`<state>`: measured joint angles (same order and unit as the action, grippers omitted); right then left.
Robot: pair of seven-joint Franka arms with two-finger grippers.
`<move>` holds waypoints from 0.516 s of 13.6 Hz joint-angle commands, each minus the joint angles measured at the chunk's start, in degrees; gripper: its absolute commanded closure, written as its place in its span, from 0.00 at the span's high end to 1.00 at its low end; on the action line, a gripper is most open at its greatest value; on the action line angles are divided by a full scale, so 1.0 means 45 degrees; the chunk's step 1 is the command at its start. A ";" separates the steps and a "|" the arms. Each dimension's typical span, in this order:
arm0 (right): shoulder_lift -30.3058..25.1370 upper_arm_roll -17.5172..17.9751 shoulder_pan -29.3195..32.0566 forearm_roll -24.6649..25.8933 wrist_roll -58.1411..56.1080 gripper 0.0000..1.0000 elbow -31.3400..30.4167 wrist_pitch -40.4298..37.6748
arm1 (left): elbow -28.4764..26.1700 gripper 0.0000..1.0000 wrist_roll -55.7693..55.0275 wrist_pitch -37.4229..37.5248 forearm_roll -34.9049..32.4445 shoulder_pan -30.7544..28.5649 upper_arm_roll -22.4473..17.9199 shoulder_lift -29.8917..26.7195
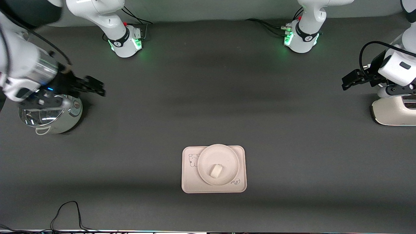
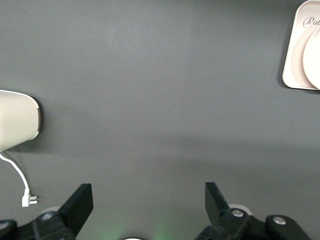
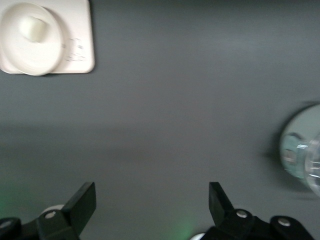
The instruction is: Place bun in plate and plate on tray
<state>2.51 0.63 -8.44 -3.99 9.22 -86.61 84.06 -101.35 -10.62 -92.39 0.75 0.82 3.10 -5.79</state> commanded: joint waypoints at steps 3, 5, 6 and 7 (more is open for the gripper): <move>-0.0657 -0.1268 0.0078 0.0847 -0.1829 1.00 -0.0734 -0.0048 | -0.0076 1.00 0.0018 0.0062 0.0068 -0.0007 0.0053 -0.0120; -0.0501 -0.1875 0.0078 0.0847 -0.2282 1.00 -0.0909 0.0244 | 0.0002 1.00 0.0056 0.0082 0.0068 -0.0006 0.0072 -0.0120; -0.0520 -0.1897 0.0078 0.0828 -0.2283 1.00 -0.1142 0.0574 | 0.0002 1.00 0.0056 0.0082 0.0068 -0.0006 0.0073 -0.0120; -0.0520 -0.1897 0.0136 0.0847 -0.2283 1.00 -0.1299 0.0810 | 0.0002 1.00 -0.0021 0.0101 0.0068 0.0032 0.0073 -0.0139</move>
<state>0.54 -7.97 -7.67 -1.40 -0.08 -90.59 85.39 -101.47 -10.60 -92.39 0.75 0.82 3.32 -5.78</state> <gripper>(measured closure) 0.000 0.000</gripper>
